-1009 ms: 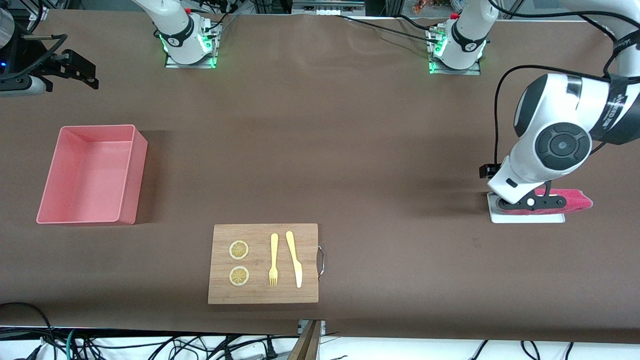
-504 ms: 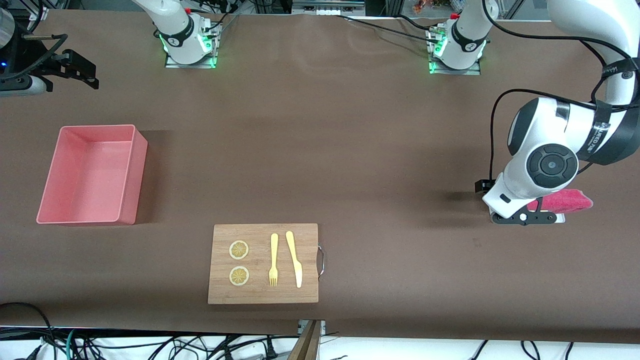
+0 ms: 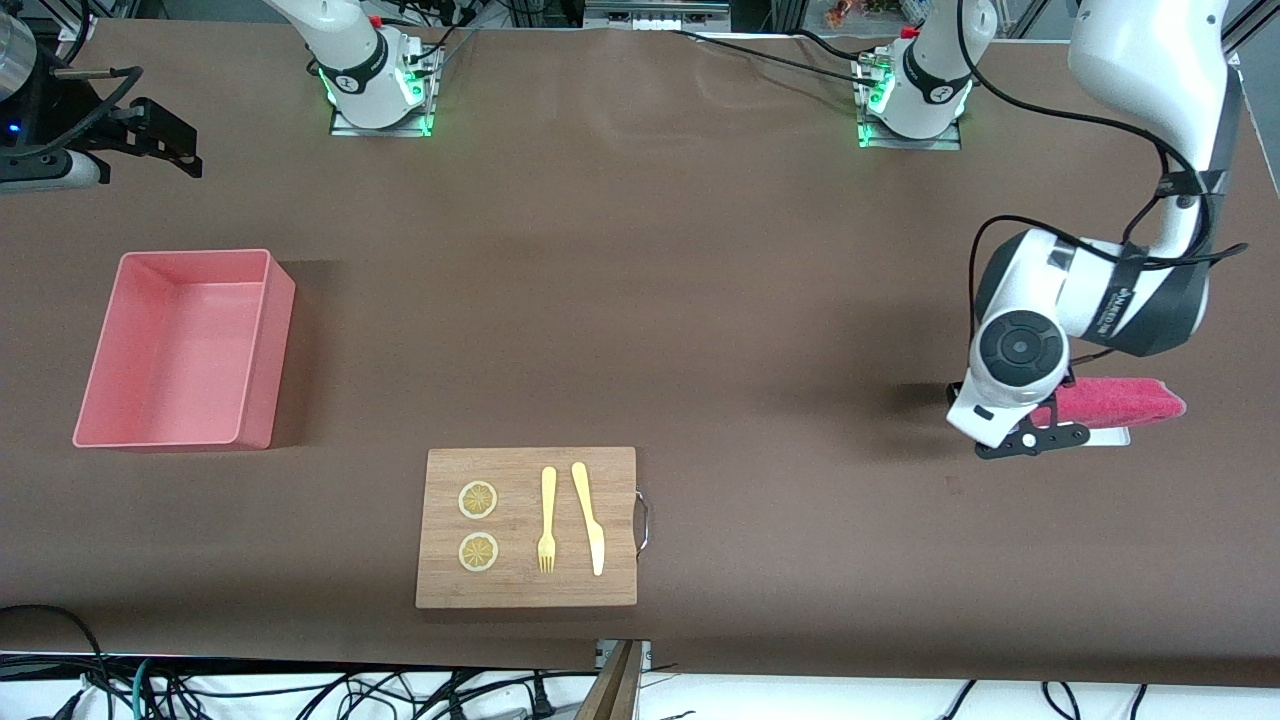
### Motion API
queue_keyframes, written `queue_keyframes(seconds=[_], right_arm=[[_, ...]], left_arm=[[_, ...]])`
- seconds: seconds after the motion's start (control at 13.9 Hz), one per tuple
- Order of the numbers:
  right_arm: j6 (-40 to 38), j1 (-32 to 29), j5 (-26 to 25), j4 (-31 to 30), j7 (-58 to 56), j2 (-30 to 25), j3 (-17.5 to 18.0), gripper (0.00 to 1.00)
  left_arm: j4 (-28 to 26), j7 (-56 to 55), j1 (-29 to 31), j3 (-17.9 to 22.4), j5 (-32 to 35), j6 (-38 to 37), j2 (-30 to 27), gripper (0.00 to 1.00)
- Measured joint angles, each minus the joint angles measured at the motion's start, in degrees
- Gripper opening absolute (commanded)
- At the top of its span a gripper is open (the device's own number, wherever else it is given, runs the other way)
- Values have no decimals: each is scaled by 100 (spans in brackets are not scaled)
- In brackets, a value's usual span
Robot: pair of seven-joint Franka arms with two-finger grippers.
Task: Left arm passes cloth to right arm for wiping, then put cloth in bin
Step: 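Close the left gripper on the pink cloth's edge, then lift the pink cloth off the white tray with the left gripper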
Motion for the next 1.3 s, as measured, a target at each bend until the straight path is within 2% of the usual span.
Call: queue_keyframes(seconds=[0.22, 0.29, 0.36, 0.43, 0.5, 0.65, 0.94, 1.3], right_arm=[[0, 0, 0, 0, 0, 0, 2, 100], [0, 0, 0, 0, 0, 0, 2, 100], [0, 0, 0, 0, 0, 0, 5, 100], [0, 1, 0, 0, 1, 0, 12, 100], [0, 1, 0, 0, 2, 0, 19, 100], [0, 1, 0, 1, 2, 0, 25, 100], [0, 1, 0, 1, 3, 0, 25, 100], [0, 1, 0, 1, 5, 0, 26, 100]], left_arm=[[-478, -1616, -189, -54, 745, 104, 4, 98], [-603, -2061, -253, -58, 889, 106, 7, 90], [-695, -2383, -290, -58, 968, 107, 15, 89], [-756, -2681, -300, -58, 987, 109, 38, 99], [-794, -3033, -299, -54, 993, 114, 79, 100], [-822, -3860, -339, -54, 1219, 146, 236, 100], [-842, -5549, -470, -50, 2297, 147, 713, 100], [-837, -6212, -448, 86, 2444, 125, 819, 100]])
